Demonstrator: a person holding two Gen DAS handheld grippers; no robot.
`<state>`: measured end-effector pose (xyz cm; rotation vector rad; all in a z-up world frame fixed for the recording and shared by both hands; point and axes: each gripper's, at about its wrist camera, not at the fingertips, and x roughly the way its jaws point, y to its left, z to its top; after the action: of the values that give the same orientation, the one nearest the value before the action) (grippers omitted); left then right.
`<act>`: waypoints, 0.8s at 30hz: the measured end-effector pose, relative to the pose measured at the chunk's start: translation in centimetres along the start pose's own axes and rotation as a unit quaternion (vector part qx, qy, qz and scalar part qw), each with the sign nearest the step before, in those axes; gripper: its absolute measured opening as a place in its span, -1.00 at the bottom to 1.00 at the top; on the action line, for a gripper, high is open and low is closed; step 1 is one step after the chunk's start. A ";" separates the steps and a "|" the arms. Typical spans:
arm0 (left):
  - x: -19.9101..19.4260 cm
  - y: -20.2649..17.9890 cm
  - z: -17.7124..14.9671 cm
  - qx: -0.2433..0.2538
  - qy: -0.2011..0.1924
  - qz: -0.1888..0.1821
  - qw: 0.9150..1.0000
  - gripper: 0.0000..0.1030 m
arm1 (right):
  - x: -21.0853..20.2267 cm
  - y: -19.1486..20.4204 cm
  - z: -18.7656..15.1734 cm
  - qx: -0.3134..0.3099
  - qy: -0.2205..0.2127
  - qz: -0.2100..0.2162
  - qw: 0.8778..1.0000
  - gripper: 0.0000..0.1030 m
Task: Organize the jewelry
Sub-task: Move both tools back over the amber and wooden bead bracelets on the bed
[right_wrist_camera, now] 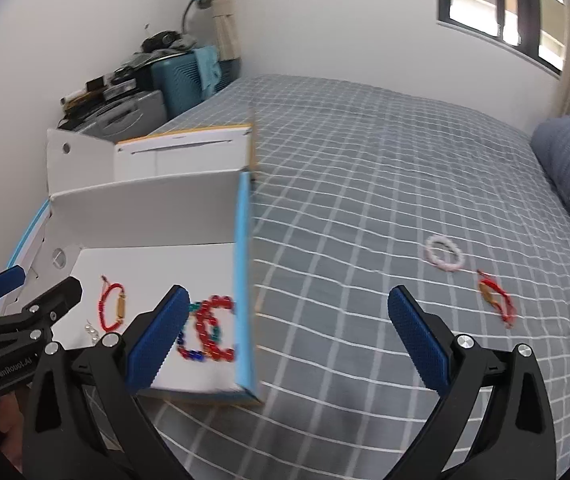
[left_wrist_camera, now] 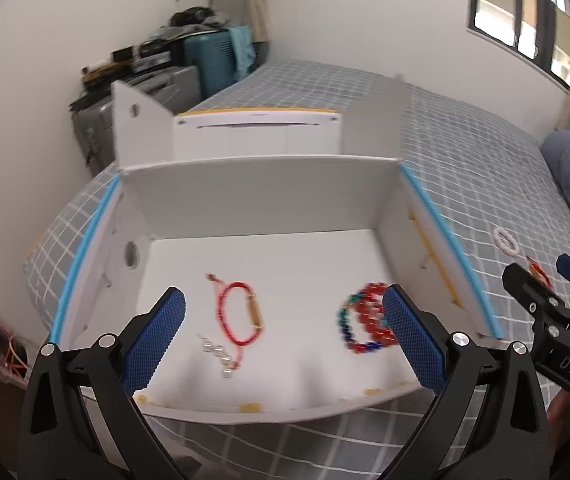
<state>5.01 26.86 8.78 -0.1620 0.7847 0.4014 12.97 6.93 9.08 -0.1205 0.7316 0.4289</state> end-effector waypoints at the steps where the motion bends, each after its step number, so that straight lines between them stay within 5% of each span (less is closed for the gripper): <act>1: -0.2 -0.6 -0.1 0.003 0.000 -0.005 1.000 0.89 | -0.3 -0.6 -0.1 0.003 -0.001 -0.004 1.000 0.85; 24: -3.4 -17.3 -4.7 0.100 0.003 -0.099 0.990 0.89 | -7.5 -17.1 -6.4 0.080 0.021 -0.102 0.991 0.85</act>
<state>6.84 8.78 7.84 -0.0517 0.8017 0.1330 11.26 -12.74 8.64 -0.0521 0.7849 0.1724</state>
